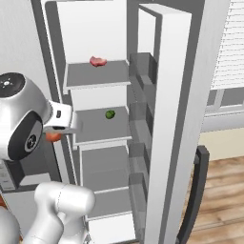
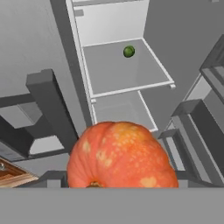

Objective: Transport the fish and squash to the fridge. Place the fish on the rack containing meat and place the squash on the rack containing the vegetable, ensuring meats and vegetables are on different racks.

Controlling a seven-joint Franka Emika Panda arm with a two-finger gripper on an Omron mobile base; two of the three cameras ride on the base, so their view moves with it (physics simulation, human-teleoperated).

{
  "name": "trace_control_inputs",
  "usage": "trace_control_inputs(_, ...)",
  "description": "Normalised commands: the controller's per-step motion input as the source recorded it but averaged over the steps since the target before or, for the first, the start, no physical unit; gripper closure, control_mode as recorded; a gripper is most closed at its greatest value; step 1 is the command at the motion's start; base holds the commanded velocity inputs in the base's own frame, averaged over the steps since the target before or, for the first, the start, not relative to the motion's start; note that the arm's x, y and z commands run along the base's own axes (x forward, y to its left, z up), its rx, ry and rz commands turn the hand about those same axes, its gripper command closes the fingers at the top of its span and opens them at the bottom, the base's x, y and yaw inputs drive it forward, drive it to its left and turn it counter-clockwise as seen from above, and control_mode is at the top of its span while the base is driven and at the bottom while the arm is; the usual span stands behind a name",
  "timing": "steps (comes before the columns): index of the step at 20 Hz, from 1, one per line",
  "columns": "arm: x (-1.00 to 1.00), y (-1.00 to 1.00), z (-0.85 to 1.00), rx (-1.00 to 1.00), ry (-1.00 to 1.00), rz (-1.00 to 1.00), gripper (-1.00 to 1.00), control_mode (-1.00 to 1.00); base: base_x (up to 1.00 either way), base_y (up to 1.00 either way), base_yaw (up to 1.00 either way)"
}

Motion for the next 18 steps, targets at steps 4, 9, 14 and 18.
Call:
trace_control_inputs(4,0.50,0.00,-0.30,0.00,0.00,0.00,1.00,-1.00,0.00,0.00,0.00)
trace_control_inputs(9,0.52,-0.01,-0.39,0.00,-0.01,0.00,1.00,-1.00,0.00,0.00,0.00)
trace_control_inputs(14,0.64,-0.02,-0.39,0.00,-0.01,0.00,1.00,-1.00,0.00,0.00,0.00)
trace_control_inputs(18,0.56,-0.08,-0.28,0.00,-0.02,0.00,1.00,-1.00,0.00,0.00,0.00)
